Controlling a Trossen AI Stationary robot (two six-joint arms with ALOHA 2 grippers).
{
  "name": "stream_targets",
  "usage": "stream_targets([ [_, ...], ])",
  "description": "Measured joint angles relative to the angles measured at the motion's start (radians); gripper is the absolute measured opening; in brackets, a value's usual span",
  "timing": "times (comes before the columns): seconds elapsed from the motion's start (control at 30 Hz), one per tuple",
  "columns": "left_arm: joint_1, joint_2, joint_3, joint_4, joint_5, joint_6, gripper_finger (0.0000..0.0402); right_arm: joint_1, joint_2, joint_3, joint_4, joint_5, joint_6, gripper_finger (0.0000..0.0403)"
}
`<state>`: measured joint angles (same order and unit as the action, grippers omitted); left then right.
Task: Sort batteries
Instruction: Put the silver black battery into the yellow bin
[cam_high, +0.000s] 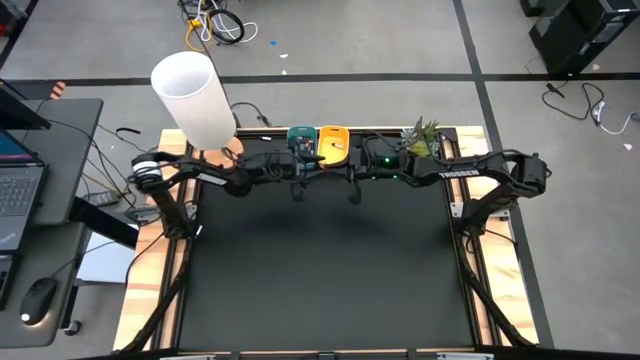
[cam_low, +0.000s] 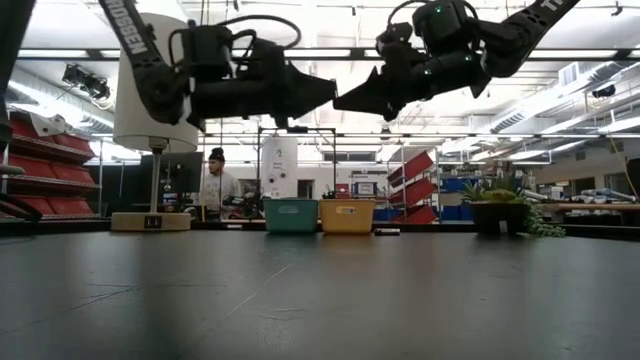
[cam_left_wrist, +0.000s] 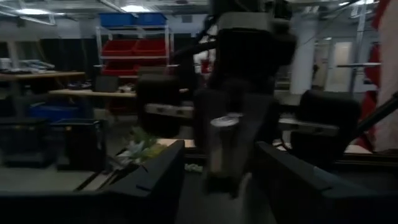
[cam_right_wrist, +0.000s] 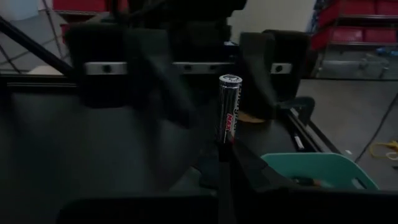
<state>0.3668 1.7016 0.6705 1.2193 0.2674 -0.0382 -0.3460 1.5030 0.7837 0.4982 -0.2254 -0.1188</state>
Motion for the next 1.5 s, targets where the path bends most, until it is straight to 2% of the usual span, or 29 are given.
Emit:
stream_targets([
  [0.23, 0.018, 0.083, 0.089, -0.013, 0.007, 0.008, 0.0201, -0.027, 0.0, 0.0, -0.006, 0.001, -0.031, 0.0009],
  [0.33, 0.035, 0.093, 0.111, -0.016, 0.011, 0.031, 0.0187, -0.057, 0.0, 0.0, -0.013, -0.003, -0.045, 0.0009],
  [0.67, 0.129, 0.092, 0.143, -0.022, 0.005, 0.019, 0.0054, -0.183, 0.002, 0.0, 0.007, -0.04, -0.03, 0.0012],
  [0.83, 0.153, 0.132, 0.175, -0.026, -0.014, 0.001, 0.0022, -0.231, 0.066, 0.0, 0.124, -0.108, 0.022, 0.0013],
  [1.0, 0.182, 0.221, 0.226, -0.032, -0.019, -0.046, 0.0029, -0.27, 0.167, 0.0, 0.225, -0.117, 0.054, 0.0013],
  [1.2, 0.22, 0.28, 0.247, -0.033, 0.007, -0.14, 0.0074, -0.309, 0.251, 0.0, 0.233, -0.143, 0.133, 0.0017],
  [1.5, 0.229, 0.279, 0.243, -0.028, 0.027, -0.153, 0.0129, -0.345, 0.314, 0.0, 0.243, -0.128, 0.2, 0.007],
])
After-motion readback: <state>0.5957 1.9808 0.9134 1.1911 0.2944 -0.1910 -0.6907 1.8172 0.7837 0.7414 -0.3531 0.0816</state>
